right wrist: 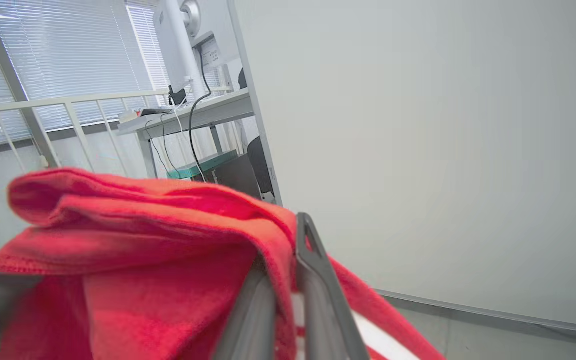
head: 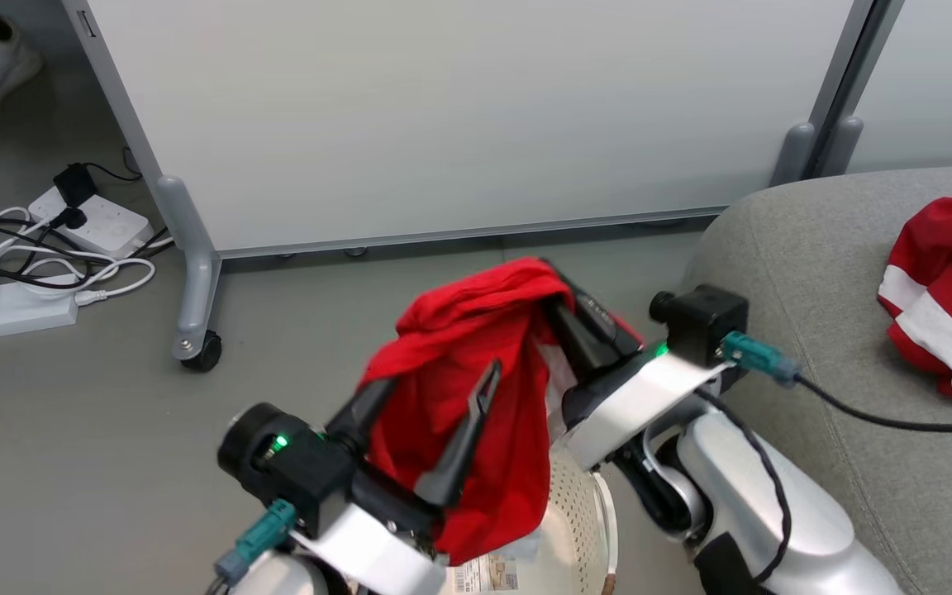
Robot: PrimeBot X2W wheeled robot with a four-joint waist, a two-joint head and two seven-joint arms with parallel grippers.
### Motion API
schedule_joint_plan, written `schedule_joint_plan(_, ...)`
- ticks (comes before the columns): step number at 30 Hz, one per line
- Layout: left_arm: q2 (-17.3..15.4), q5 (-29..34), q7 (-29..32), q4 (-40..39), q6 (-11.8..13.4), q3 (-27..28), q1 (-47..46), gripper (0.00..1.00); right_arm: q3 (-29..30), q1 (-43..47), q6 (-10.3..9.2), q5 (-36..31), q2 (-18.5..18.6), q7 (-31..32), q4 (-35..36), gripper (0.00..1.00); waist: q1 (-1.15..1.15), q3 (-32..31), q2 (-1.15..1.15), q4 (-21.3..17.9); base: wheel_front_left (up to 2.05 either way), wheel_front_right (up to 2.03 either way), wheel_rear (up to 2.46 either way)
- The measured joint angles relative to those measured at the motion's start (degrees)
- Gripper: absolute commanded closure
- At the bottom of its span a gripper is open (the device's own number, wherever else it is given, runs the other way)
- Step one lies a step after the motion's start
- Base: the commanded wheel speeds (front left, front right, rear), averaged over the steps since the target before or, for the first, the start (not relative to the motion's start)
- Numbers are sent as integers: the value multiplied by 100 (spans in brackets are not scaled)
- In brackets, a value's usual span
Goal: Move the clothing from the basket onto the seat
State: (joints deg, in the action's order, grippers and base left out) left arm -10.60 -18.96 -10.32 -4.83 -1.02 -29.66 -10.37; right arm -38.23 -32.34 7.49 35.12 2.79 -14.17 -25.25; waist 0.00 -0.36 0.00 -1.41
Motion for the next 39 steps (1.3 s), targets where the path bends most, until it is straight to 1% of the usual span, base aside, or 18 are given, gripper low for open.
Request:
schedule_joint_plan(8,-323,101,454,125,-348,-591,237,0,653,-59,-1,-174,-1,-49,-146,100,0,120,0,-123,0,0,0)
schedule_joint_plan(12,-445,125,526,116,-404,-751,291,0,942,-49,-1,-316,0,-51,-245,100,0,188,0,-221,0,0,0)
schedule_joint_plan(18,-591,157,534,24,-421,-762,285,0,1327,209,0,-602,5,-49,-360,100,0,300,0,-436,0,0,0)
schedule_joint_plan(26,-742,147,626,-138,-420,-760,253,0,1638,449,0,-791,30,-29,-311,100,0,517,0,-974,0,0,0)
schedule_joint_plan(39,-911,120,742,-422,-421,-829,160,0,1962,595,-1,-873,20,-16,-124,100,0,953,0,-2075,0,0,0)
